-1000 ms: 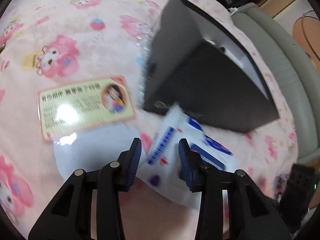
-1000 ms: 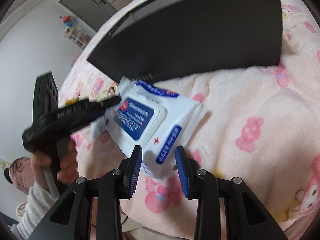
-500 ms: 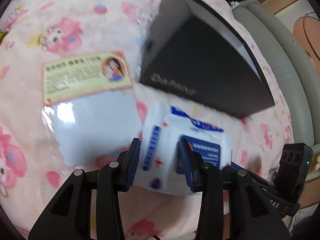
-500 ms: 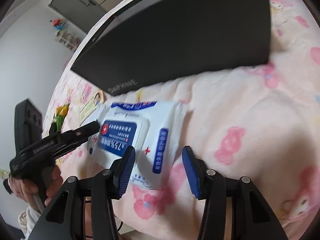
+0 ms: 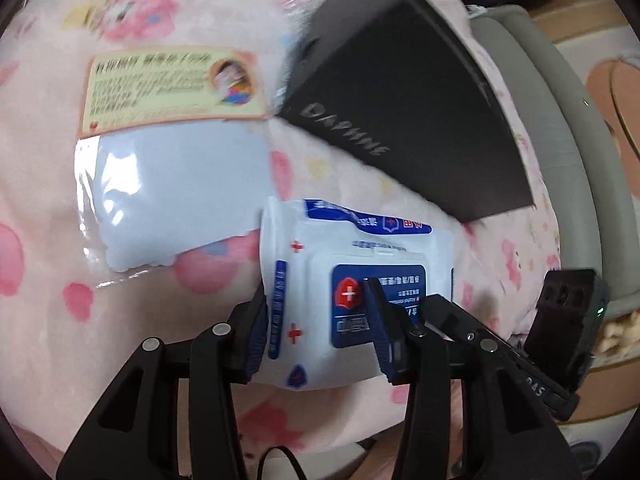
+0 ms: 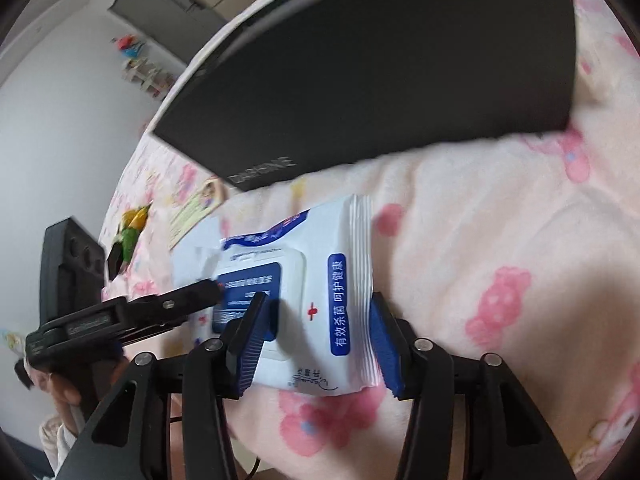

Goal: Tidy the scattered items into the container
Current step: 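Lower the wipes pack into the black box and open the left gripper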

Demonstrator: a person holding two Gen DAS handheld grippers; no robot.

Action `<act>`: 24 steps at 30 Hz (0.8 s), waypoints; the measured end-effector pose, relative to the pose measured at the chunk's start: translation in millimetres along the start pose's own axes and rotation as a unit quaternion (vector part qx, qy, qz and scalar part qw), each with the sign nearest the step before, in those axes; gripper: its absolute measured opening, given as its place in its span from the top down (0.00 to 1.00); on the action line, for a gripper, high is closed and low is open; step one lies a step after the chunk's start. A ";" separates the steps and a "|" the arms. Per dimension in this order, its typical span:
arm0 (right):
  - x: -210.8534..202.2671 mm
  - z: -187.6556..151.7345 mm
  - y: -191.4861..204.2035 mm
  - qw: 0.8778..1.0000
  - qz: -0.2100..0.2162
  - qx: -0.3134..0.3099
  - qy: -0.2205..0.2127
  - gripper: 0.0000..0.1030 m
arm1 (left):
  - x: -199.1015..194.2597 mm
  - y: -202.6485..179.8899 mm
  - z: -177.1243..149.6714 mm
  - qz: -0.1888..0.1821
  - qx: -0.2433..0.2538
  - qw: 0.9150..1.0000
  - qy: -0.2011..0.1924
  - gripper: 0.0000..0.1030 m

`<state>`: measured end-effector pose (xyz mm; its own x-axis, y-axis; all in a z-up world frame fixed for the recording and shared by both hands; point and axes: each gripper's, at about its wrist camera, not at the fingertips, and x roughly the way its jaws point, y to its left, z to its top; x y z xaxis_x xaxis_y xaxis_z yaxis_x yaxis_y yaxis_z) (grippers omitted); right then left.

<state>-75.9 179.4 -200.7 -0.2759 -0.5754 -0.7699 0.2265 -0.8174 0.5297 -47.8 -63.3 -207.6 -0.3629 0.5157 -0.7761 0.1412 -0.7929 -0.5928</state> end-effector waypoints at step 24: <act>-95.5 147.1 -7.9 0.989 -0.043 -0.030 -0.141 0.62 | 12.1 -168.2 146.1 -0.017 0.120 0.991 -0.064 0.59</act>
<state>-188.7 236.7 -79.0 -0.5448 -0.4960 -0.6762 0.2444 -0.8652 0.4378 -210.5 28.9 -85.9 -0.4791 0.5111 -0.7137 -0.0912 -0.8376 -0.5386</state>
